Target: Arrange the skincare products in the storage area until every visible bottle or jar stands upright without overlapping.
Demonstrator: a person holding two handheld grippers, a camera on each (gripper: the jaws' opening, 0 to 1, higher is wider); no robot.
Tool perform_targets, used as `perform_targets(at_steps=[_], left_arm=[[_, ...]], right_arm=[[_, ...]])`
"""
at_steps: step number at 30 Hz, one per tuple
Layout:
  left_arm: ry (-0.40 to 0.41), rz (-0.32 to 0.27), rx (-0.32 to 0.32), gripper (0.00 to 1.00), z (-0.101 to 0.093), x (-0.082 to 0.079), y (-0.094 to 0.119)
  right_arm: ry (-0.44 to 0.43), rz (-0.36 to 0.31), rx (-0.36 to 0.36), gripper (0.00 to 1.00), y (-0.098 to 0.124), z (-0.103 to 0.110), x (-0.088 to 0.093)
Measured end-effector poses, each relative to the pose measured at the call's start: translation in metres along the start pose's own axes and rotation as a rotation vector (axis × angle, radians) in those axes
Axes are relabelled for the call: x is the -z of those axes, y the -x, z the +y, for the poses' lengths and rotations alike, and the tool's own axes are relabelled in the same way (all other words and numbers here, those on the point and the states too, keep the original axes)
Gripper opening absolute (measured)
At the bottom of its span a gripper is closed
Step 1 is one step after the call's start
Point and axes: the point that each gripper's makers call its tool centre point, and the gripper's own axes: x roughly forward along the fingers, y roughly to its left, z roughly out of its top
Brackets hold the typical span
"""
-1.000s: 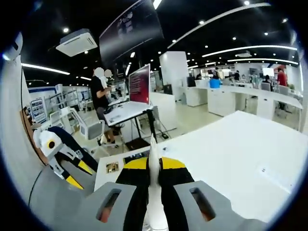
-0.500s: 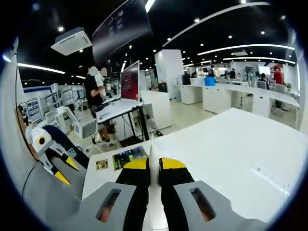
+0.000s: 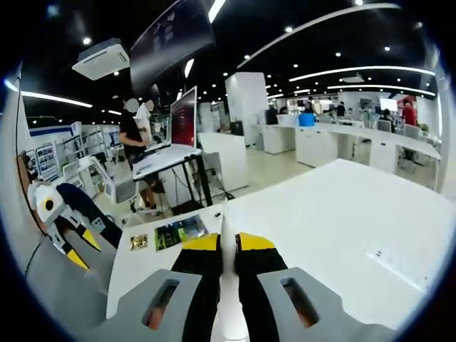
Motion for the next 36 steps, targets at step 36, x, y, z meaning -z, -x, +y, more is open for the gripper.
perform_targets(at_steps=[36], left_arm=[[-0.008,0.071,0.011,0.29,-0.002,0.012,-0.006]], right_arm=[[0.061,-0.027,-0.056,0.06,-0.041,-0.045,0.011]])
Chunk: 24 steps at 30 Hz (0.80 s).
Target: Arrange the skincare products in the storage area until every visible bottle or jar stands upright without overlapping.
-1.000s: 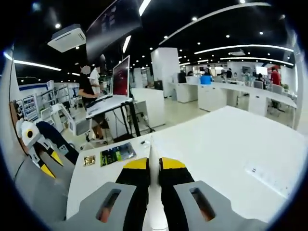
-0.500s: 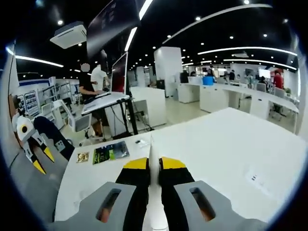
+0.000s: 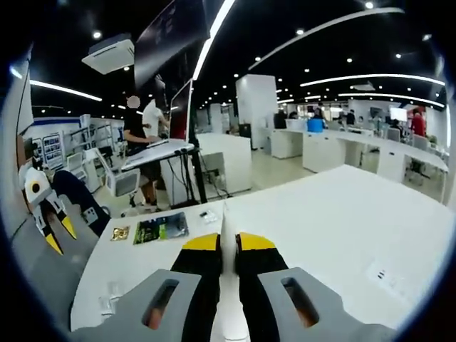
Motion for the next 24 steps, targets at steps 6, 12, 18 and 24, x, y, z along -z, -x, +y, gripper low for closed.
perform_targets(at_steps=[6,12,18,24], left_arm=[[0.001,0.005,-0.001,0.29,0.0006,0.0018,-0.0006],[0.0,0.01,0.001,0.29,0.0004,0.003,-0.0012],[0.0,0.016,0.003,0.29,-0.0001,0.0047,-0.0019],[0.001,0.017,0.003,0.29,-0.0001,0.0047,-0.002]], right_arm=[[0.004,-0.03,-0.01,0.06,-0.0005,-0.0031,0.0004],[0.012,-0.046,-0.017,0.06,-0.0031,-0.0047,0.0005],[0.017,-0.057,-0.018,0.06,-0.0046,-0.0069,0.0055],[0.036,-0.07,-0.024,0.06,-0.0096,-0.0067,0.0058]])
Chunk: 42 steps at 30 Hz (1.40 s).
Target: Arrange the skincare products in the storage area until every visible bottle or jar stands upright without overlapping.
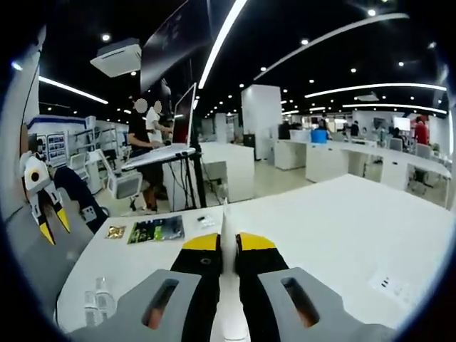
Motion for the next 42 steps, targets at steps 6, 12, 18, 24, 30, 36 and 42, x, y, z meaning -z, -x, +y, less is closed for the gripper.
perform_targets(at_steps=[6,12,18,24,30,36,42], left_arm=[[0.0,0.003,0.004,0.29,-0.001,0.0,0.0],[-0.004,-0.004,0.001,0.28,-0.001,-0.002,0.0],[-0.006,-0.002,0.004,0.28,-0.002,-0.001,0.0],[-0.011,-0.005,0.006,0.28,-0.002,-0.001,0.0],[-0.017,-0.01,0.003,0.28,-0.002,-0.001,0.001],[-0.022,-0.011,0.007,0.28,-0.003,-0.002,0.001],[-0.022,-0.012,0.013,0.28,-0.004,-0.002,0.001]], right_arm=[[-0.001,-0.024,0.002,0.07,0.002,-0.002,-0.001],[0.013,-0.025,-0.008,0.07,0.006,-0.002,-0.001],[0.044,0.004,-0.049,0.08,0.009,0.001,0.001],[0.036,0.013,-0.043,0.09,0.015,-0.001,0.003],[0.064,0.041,-0.036,0.09,0.022,0.0,0.005],[0.061,0.064,-0.029,0.09,0.026,0.0,0.008],[0.04,0.08,0.005,0.1,0.034,-0.008,0.011]])
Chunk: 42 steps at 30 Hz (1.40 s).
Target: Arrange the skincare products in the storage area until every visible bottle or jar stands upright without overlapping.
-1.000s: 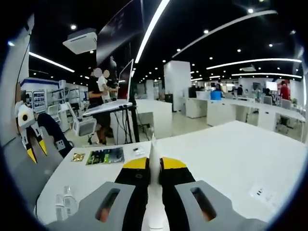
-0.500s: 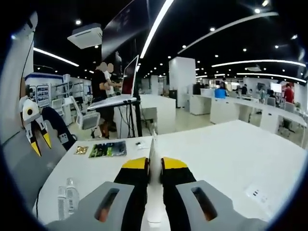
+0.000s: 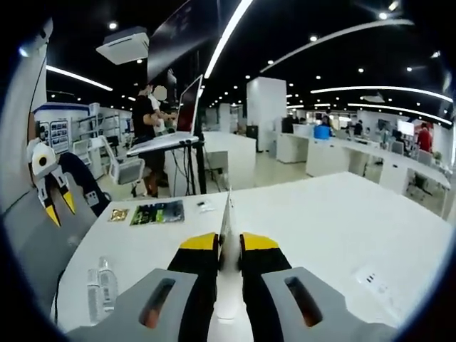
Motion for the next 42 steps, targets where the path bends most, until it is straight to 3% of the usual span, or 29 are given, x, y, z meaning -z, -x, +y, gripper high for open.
perform_targets(at_steps=[13,25,28,32,35,37,39,42], left_arm=[[-0.019,-0.002,0.003,0.28,-0.001,-0.001,0.0],[-0.035,0.002,-0.005,0.28,-0.001,-0.001,0.0],[-0.04,0.004,-0.005,0.27,-0.001,0.001,0.0],[-0.048,0.004,-0.004,0.27,-0.002,0.001,0.0],[-0.05,0.001,-0.005,0.27,-0.002,-0.001,0.001],[-0.052,0.001,-0.006,0.27,-0.002,-0.001,0.001],[-0.054,-0.004,-0.007,0.27,-0.002,-0.002,0.001],[-0.056,-0.005,-0.01,0.27,-0.002,-0.003,0.001]], right_arm=[[0.012,0.053,0.001,0.11,0.003,0.004,0.004],[0.01,0.088,0.01,0.22,0.004,0.0,-0.011],[-0.001,0.126,-0.014,0.25,0.005,0.004,-0.014],[0.025,0.2,-0.048,0.22,0.006,0.008,-0.019],[0.036,0.272,-0.085,0.26,0.007,0.011,-0.02],[0.051,0.396,-0.088,0.24,0.01,0.009,-0.014],[0.072,0.438,-0.107,0.16,0.01,0.009,-0.017],[-0.034,0.508,-0.134,0.21,0.011,0.015,-0.016]])
